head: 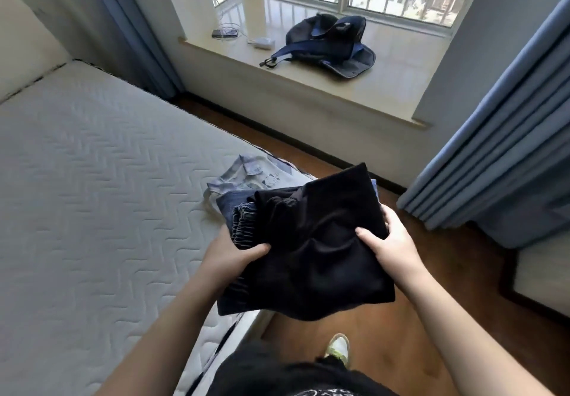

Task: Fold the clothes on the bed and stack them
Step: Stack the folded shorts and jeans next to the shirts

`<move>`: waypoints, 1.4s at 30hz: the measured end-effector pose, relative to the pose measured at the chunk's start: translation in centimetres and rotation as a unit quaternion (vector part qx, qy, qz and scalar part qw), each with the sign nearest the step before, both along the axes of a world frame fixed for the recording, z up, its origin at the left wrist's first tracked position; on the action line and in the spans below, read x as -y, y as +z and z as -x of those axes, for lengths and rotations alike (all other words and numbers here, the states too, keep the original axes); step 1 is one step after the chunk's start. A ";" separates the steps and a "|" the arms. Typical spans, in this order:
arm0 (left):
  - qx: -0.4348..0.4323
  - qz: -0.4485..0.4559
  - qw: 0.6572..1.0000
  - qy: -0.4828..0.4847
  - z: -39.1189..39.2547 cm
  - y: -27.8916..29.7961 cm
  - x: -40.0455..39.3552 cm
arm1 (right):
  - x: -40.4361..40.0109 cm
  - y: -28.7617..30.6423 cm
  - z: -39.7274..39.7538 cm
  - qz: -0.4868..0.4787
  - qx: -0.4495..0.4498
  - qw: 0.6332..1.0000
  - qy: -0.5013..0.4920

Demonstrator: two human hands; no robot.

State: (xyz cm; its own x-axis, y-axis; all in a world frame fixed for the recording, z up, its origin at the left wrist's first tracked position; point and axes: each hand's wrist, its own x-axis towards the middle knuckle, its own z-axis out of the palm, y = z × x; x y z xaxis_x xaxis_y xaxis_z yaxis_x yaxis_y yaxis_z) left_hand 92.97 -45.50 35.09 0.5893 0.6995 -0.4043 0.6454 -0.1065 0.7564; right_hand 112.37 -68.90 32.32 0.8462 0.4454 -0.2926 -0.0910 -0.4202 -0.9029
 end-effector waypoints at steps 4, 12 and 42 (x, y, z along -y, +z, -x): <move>0.005 0.004 0.999 0.053 -1.5 0.3 -1.7 | -3.6 -0.1 -3.7 -0.009 -0.009 0.997 0.073; 0.042 0.037 0.982 0.183 -2.2 -2.2 -7.5 | -14.7 -1.1 -9.0 0.001 -0.022 0.981 0.194; 0.060 0.050 0.884 0.461 -17.5 -7.0 -24.7 | -48.1 -4.8 -29.1 0.029 -0.029 0.890 0.454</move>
State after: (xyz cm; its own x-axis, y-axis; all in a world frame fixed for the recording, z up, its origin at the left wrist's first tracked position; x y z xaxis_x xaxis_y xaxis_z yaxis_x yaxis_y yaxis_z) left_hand 110.48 -20.85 28.06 -0.1709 0.8685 -0.4654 0.3373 0.4954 0.8005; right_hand 141.43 -20.77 27.47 0.1272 0.9208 -0.3687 0.2643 -0.3897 -0.8822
